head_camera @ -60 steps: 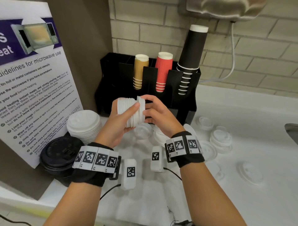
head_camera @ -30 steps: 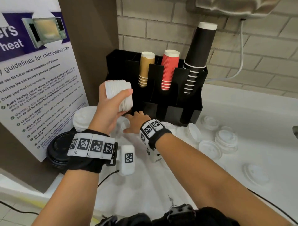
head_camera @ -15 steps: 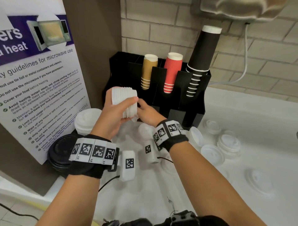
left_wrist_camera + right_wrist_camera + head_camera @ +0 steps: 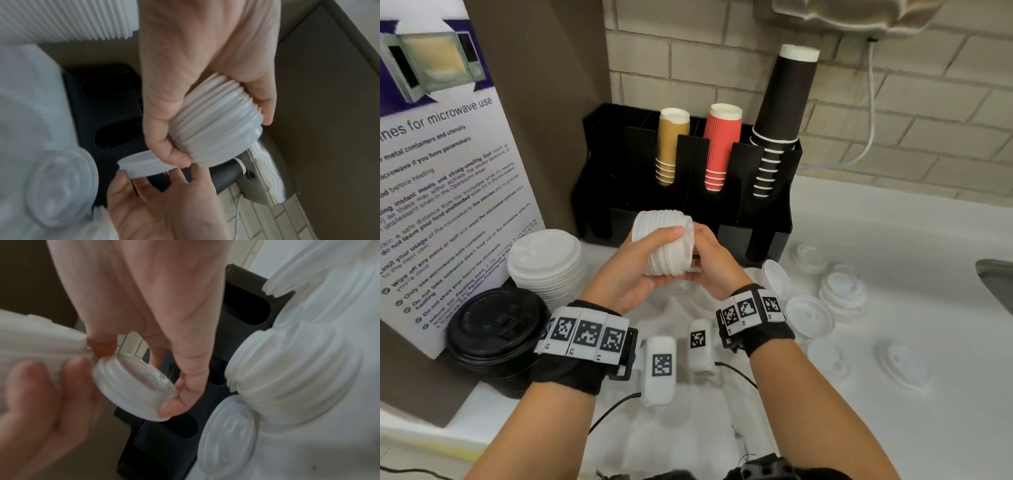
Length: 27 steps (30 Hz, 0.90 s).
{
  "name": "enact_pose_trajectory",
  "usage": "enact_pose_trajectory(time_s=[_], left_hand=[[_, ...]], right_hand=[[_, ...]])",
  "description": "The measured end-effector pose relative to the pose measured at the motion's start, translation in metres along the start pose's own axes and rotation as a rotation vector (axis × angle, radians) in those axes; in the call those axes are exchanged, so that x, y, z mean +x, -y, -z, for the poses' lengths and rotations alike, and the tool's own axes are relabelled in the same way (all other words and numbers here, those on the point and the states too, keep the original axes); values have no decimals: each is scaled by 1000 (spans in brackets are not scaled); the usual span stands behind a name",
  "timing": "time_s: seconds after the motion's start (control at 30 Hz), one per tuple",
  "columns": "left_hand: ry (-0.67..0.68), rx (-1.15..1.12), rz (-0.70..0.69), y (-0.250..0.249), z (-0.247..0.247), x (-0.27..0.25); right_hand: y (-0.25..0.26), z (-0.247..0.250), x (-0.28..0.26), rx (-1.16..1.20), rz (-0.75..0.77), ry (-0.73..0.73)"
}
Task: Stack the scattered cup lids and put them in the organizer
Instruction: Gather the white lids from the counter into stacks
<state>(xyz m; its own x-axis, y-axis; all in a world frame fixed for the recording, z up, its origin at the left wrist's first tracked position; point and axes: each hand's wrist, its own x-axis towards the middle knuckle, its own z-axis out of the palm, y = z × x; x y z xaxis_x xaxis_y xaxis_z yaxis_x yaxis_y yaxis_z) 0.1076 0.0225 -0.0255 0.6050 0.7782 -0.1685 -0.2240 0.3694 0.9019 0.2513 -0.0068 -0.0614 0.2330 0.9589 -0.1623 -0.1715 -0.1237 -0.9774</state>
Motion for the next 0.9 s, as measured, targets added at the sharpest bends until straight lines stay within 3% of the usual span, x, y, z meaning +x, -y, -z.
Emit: enact_pose_trajectory(time_s=[0.17,0.47,0.9], left_hand=[[-48,19,-36,-1,3,0],[-41,153,-89,1,1,-1],[-37,128,-121,7,-7,-1]], right_hand=[[6,16,-6,96,69,-102],[17,19,-32,-29,321,137],[18,14,-36,-58,338,118]])
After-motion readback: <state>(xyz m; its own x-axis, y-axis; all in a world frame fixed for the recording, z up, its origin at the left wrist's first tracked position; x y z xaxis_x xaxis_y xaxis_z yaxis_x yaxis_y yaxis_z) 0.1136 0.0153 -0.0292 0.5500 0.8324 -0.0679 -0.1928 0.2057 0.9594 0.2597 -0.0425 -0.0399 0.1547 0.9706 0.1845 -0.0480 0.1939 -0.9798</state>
